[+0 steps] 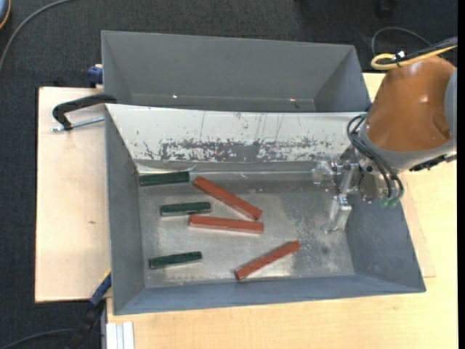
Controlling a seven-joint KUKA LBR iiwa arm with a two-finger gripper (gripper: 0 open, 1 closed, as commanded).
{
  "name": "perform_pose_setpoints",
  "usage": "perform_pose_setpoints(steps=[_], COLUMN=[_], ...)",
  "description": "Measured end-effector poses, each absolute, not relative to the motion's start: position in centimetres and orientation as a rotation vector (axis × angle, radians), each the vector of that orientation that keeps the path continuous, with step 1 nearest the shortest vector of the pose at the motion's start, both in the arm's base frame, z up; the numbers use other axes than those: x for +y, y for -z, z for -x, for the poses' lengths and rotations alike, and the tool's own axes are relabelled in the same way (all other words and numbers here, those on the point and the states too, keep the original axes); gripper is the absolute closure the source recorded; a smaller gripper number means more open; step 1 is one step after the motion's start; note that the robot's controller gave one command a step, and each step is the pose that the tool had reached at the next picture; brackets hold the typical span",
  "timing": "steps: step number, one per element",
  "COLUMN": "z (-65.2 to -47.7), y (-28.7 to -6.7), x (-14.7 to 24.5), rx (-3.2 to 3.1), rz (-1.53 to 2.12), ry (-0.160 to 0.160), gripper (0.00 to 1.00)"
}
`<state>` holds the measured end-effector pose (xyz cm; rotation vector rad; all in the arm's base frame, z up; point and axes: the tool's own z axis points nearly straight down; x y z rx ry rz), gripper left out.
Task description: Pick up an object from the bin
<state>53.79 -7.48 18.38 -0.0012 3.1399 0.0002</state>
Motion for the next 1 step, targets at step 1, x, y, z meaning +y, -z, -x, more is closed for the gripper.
perform_pose_setpoints(steps=[1], z=[-49.16], y=[-6.74], x=[1.98], rx=[3.146], rz=[0.094], ry=[-0.007], gripper=[0.00])
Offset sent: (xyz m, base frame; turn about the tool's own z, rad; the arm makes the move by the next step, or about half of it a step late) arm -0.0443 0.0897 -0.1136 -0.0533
